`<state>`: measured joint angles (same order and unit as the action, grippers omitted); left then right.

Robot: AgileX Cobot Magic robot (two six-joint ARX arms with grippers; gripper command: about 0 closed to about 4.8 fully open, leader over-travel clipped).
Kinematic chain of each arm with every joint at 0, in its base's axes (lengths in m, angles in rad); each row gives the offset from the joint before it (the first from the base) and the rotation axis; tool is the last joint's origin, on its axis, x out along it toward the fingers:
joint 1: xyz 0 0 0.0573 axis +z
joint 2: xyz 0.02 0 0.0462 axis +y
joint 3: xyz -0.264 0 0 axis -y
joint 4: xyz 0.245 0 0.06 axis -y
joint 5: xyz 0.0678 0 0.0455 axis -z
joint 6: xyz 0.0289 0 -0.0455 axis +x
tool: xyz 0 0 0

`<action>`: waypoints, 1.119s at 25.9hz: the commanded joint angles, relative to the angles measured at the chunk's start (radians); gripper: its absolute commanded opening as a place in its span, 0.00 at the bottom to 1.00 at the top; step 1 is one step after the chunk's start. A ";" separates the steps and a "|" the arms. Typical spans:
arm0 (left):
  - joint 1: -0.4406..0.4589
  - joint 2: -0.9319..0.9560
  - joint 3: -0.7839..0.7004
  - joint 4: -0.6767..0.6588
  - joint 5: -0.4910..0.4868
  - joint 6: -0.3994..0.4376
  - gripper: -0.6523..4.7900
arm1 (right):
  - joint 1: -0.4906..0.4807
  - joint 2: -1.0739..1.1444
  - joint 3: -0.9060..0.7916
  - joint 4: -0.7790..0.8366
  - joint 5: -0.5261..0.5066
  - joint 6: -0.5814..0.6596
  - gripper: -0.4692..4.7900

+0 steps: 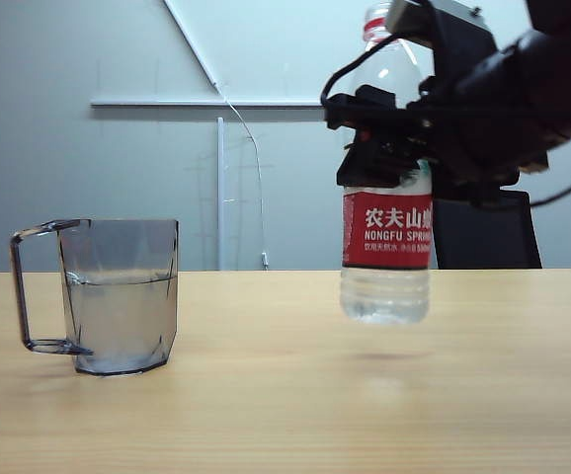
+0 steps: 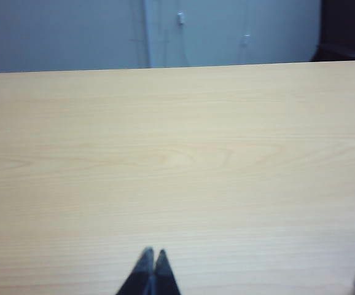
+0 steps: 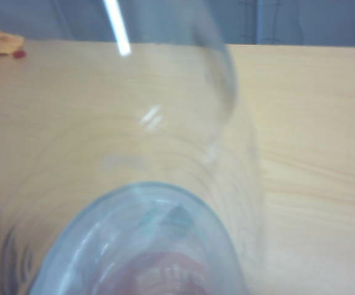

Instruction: Pick up the mineral water bottle on the table and pour water into the mug until it's half full.

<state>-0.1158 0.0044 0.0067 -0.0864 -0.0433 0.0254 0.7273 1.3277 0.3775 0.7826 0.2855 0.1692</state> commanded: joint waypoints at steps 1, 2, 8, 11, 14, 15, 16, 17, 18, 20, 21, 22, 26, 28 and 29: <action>0.023 0.002 0.002 0.013 0.002 -0.003 0.12 | 0.003 -0.003 -0.036 0.089 -0.001 0.021 0.57; 0.028 0.002 0.002 0.013 0.002 -0.003 0.12 | 0.003 -0.003 -0.046 0.096 0.000 0.021 0.57; 0.037 0.002 0.002 0.013 0.002 -0.003 0.12 | 0.002 0.005 -0.062 0.111 0.000 0.010 0.57; 0.037 0.002 0.002 0.013 0.002 -0.003 0.12 | 0.002 0.017 -0.062 0.113 0.000 0.010 0.58; 0.037 0.002 0.002 0.013 0.002 -0.003 0.12 | 0.002 0.026 -0.062 0.108 0.000 0.010 0.61; 0.037 0.002 0.002 0.013 0.002 -0.003 0.12 | 0.002 0.028 -0.062 0.108 0.000 0.010 0.61; 0.037 0.002 0.002 0.013 0.002 -0.003 0.12 | 0.002 0.028 -0.062 0.108 0.000 0.010 0.64; 0.037 0.002 0.002 0.013 0.002 -0.003 0.12 | 0.003 0.028 -0.062 0.109 -0.001 0.010 0.70; 0.037 0.002 0.002 0.013 0.002 -0.003 0.12 | 0.004 0.028 -0.062 0.108 -0.001 0.010 0.73; 0.037 0.002 0.002 0.013 0.002 -0.003 0.12 | 0.004 0.028 -0.063 0.103 0.000 0.010 0.83; 0.037 0.002 0.002 0.013 0.002 -0.003 0.12 | 0.004 0.028 -0.063 0.099 -0.001 0.010 0.85; 0.037 0.002 0.002 0.013 0.002 -0.003 0.12 | 0.005 0.028 -0.063 0.093 0.000 0.010 0.86; 0.037 0.002 0.002 0.013 0.002 -0.003 0.12 | 0.009 0.027 -0.065 0.042 -0.001 0.011 0.97; 0.037 0.002 0.002 0.013 0.002 -0.003 0.12 | 0.033 0.011 -0.075 0.037 0.001 0.010 0.99; 0.037 0.002 0.002 0.013 0.002 -0.003 0.12 | 0.042 0.000 -0.079 0.035 0.005 0.010 0.99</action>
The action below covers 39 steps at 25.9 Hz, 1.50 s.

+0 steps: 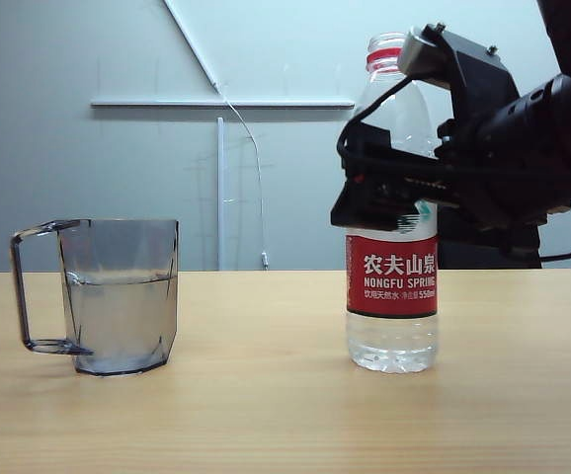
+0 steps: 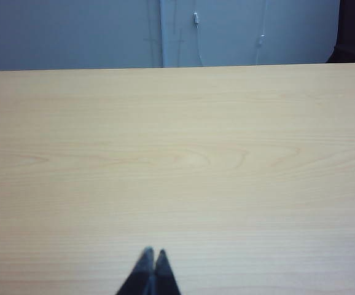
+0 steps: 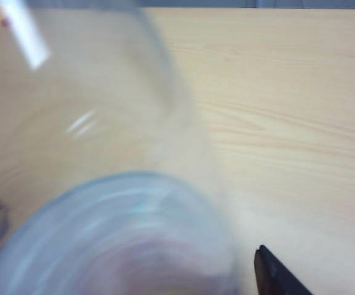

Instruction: Pick up the mineral water bottle on the table and pour water into the mug until it's half full.

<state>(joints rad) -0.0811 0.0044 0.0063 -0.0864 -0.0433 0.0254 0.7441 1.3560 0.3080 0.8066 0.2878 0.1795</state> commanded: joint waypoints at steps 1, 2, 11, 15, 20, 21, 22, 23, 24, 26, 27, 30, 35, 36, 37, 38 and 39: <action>0.002 0.002 0.003 0.013 0.002 -0.003 0.12 | 0.038 -0.042 -0.019 0.012 0.003 0.000 1.00; 0.002 0.002 0.003 0.013 0.002 -0.003 0.12 | 0.043 -0.051 -0.024 0.012 0.008 0.000 1.00; 0.002 0.002 0.003 0.013 0.002 -0.003 0.12 | 0.073 -0.168 -0.129 0.005 0.063 0.002 1.00; 0.002 0.002 0.003 0.013 0.002 -0.003 0.12 | 0.074 -0.211 -0.174 0.002 0.098 0.011 1.00; 0.027 0.002 0.003 0.013 0.002 -0.003 0.12 | 0.126 -0.386 -0.238 -0.121 0.099 0.060 1.00; 0.052 0.002 0.003 0.013 0.003 -0.003 0.12 | 0.144 -0.444 -0.243 -0.171 0.099 0.060 1.00; 0.072 0.002 0.003 0.013 0.002 -0.003 0.12 | 0.159 -0.496 -0.243 -0.215 0.100 0.060 1.00; 0.099 0.002 0.003 0.013 0.002 -0.003 0.12 | 0.172 -0.561 -0.243 -0.261 0.100 0.060 1.00; 0.106 0.002 0.003 0.013 -0.005 -0.003 0.12 | 0.179 -0.621 -0.243 -0.298 0.100 0.060 1.00; 0.106 0.002 0.003 0.013 -0.003 -0.003 0.12 | 0.190 -0.750 -0.243 -0.384 0.095 0.060 1.00; 0.106 0.002 0.003 0.013 0.006 -0.003 0.12 | 0.193 -0.795 -0.243 -0.418 0.094 0.060 0.96; 0.105 0.002 0.003 0.013 0.005 -0.003 0.12 | 0.206 -1.049 -0.243 -0.619 0.095 0.060 0.47; 0.105 0.002 0.003 0.013 0.002 -0.003 0.12 | 0.202 -1.360 -0.238 -0.871 0.139 0.026 0.07; 0.103 0.002 0.003 0.014 0.009 -0.003 0.12 | 0.201 -1.338 -0.231 -0.877 0.138 0.026 0.07; 0.103 0.002 0.003 0.013 0.015 -0.003 0.12 | 0.200 -1.338 -0.231 -0.877 0.137 0.026 0.07; 0.103 0.002 0.003 0.005 0.000 -0.003 0.12 | 0.198 -1.341 -0.231 -0.867 0.136 0.027 0.07; 0.102 0.002 0.003 0.005 0.005 -0.003 0.12 | 0.199 -1.345 -0.231 -0.861 0.139 0.027 0.07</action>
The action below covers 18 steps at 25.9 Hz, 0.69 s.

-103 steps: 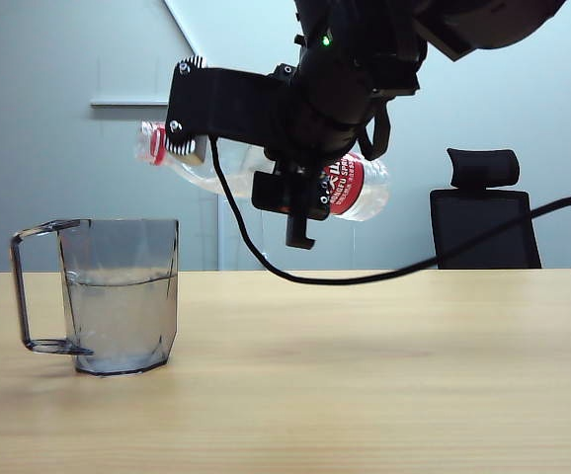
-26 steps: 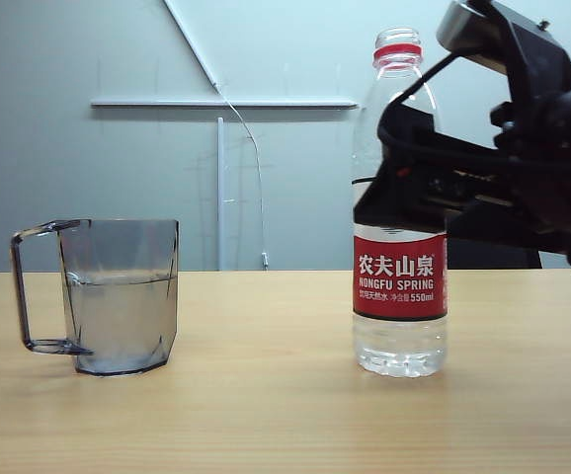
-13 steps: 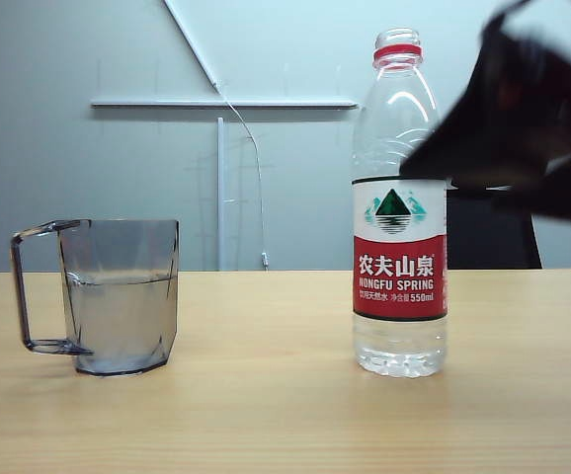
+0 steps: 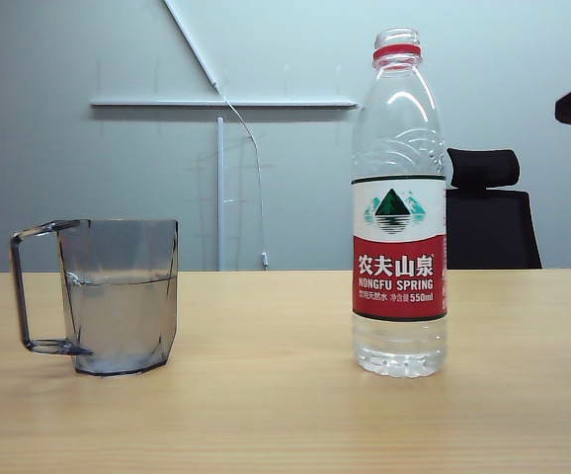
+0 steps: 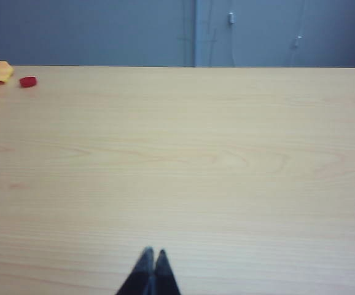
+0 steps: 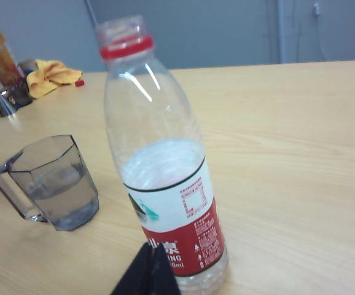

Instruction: Pick up the mineral water bottle on the table and pour water into the mug until it's half full.

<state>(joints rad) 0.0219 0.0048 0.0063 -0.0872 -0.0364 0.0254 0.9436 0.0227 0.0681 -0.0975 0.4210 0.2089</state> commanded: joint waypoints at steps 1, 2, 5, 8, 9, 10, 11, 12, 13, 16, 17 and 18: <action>-0.001 0.001 0.003 0.006 -0.002 -0.003 0.12 | 0.000 -0.016 0.009 0.043 0.007 -0.003 0.07; -0.001 0.001 0.003 0.006 -0.001 -0.003 0.12 | 0.000 -0.023 0.009 0.042 0.006 -0.003 0.07; -0.001 0.001 0.003 0.006 -0.003 -0.003 0.12 | 0.000 -0.023 0.009 0.042 0.004 -0.003 0.07; -0.001 0.001 0.003 0.006 -0.005 -0.003 0.12 | 0.000 -0.023 0.009 0.041 0.004 -0.003 0.07; -0.001 0.001 0.003 0.006 -0.003 -0.003 0.12 | 0.000 -0.023 0.009 0.042 0.004 -0.003 0.07; -0.001 0.001 0.003 0.006 -0.004 -0.003 0.12 | 0.000 -0.023 0.009 0.040 0.004 -0.003 0.07; -0.001 0.001 0.003 0.006 -0.005 -0.003 0.12 | 0.000 -0.023 0.009 0.041 0.004 -0.003 0.07; -0.001 0.001 0.003 0.006 -0.004 -0.003 0.12 | 0.000 -0.023 0.009 0.041 0.004 -0.003 0.07; -0.001 0.001 0.003 0.006 -0.004 -0.003 0.12 | 0.000 -0.023 0.009 0.041 0.004 -0.003 0.07; -0.001 0.001 0.003 0.006 -0.004 -0.003 0.12 | 0.000 -0.023 0.009 0.041 0.004 -0.003 0.07; -0.001 0.001 0.003 0.006 -0.004 -0.003 0.12 | 0.000 -0.023 0.009 0.041 0.004 -0.003 0.07; -0.001 0.001 0.003 0.006 -0.004 -0.003 0.12 | 0.000 -0.023 0.009 0.041 0.004 -0.003 0.07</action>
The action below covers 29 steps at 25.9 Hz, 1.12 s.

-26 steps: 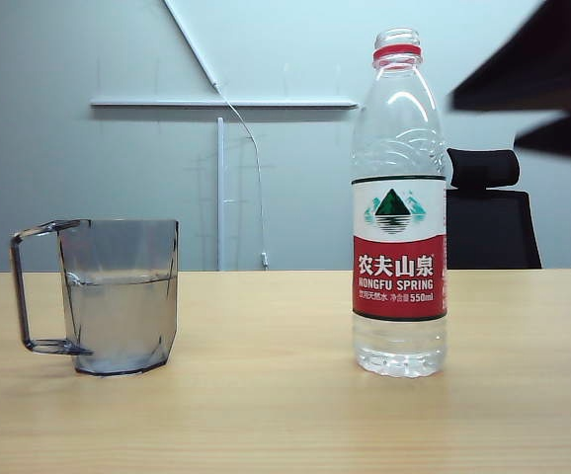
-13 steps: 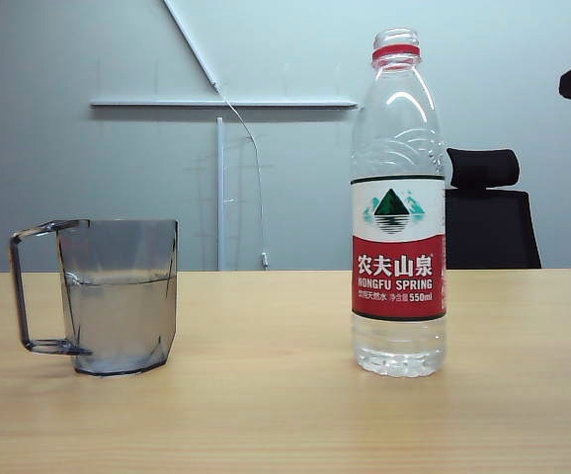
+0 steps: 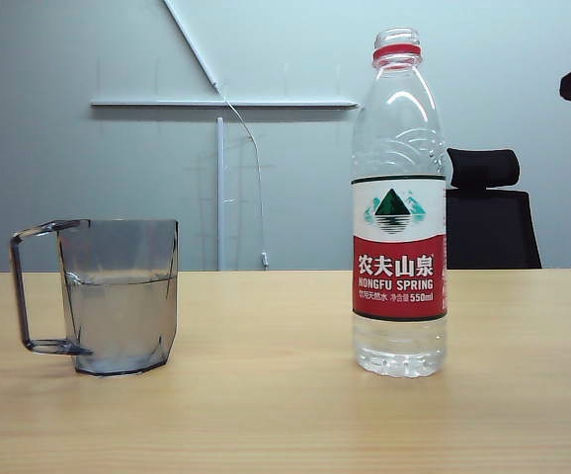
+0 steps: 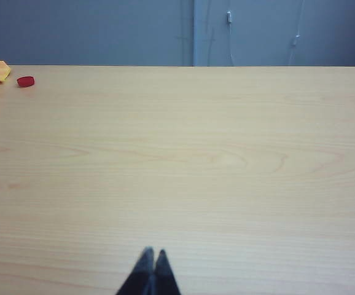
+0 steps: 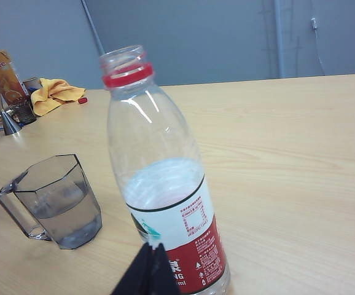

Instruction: Pick up the mineral water bottle on the table and pour water into the mug until it's half full.

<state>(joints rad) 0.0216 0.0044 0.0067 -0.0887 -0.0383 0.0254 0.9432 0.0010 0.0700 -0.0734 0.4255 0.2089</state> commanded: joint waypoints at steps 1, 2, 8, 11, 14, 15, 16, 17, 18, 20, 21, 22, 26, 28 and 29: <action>-0.001 0.002 0.002 0.008 -0.002 -0.003 0.12 | 0.000 -0.002 0.007 0.017 -0.001 -0.003 0.07; -0.001 0.002 0.002 0.008 -0.002 -0.003 0.12 | 0.000 -0.002 0.006 0.017 -0.001 -0.003 0.07; -0.001 0.002 0.002 0.008 -0.002 -0.003 0.12 | -0.161 0.001 0.006 0.019 -0.047 -0.003 0.07; -0.001 0.002 0.002 0.008 -0.002 -0.003 0.12 | -0.330 0.002 0.002 0.026 -0.177 0.003 0.07; -0.001 0.002 0.002 0.008 -0.002 -0.003 0.12 | -0.502 0.002 -0.012 0.045 -0.321 -0.007 0.07; -0.001 0.002 0.002 0.008 -0.002 -0.003 0.12 | -0.579 0.002 -0.021 0.057 -0.381 -0.007 0.07; -0.001 0.002 0.002 0.008 -0.001 -0.003 0.12 | -0.640 0.002 -0.029 0.068 -0.435 -0.007 0.07; -0.001 0.002 0.002 0.007 -0.003 -0.003 0.12 | -0.777 0.002 -0.048 0.101 -0.550 -0.007 0.07; -0.001 0.002 0.002 0.008 -0.003 -0.003 0.12 | -0.892 0.001 -0.061 0.120 -0.636 -0.007 0.07; -0.001 0.002 0.002 0.008 -0.003 -0.003 0.12 | -1.001 0.000 -0.070 0.127 -0.693 -0.009 0.07; -0.001 0.002 0.002 0.007 -0.003 -0.003 0.12 | -1.043 0.000 -0.070 0.124 -0.698 -0.018 0.07; -0.001 0.002 0.002 0.007 -0.003 -0.003 0.12 | -1.069 0.000 -0.070 0.124 -0.697 -0.030 0.07; -0.001 0.002 0.002 0.008 -0.002 -0.003 0.12 | -1.109 0.000 -0.070 0.140 -0.684 -0.129 0.07; -0.001 0.002 0.002 0.008 -0.003 -0.003 0.12 | -1.088 -0.002 -0.069 0.140 -0.618 -0.175 0.07; -0.001 0.002 0.002 0.008 -0.003 -0.003 0.12 | -1.076 -0.002 -0.069 0.137 -0.586 -0.175 0.07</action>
<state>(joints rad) 0.0216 0.0044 0.0067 -0.0898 -0.0383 0.0254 -0.1463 0.0013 0.0051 0.0463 -0.2146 0.0463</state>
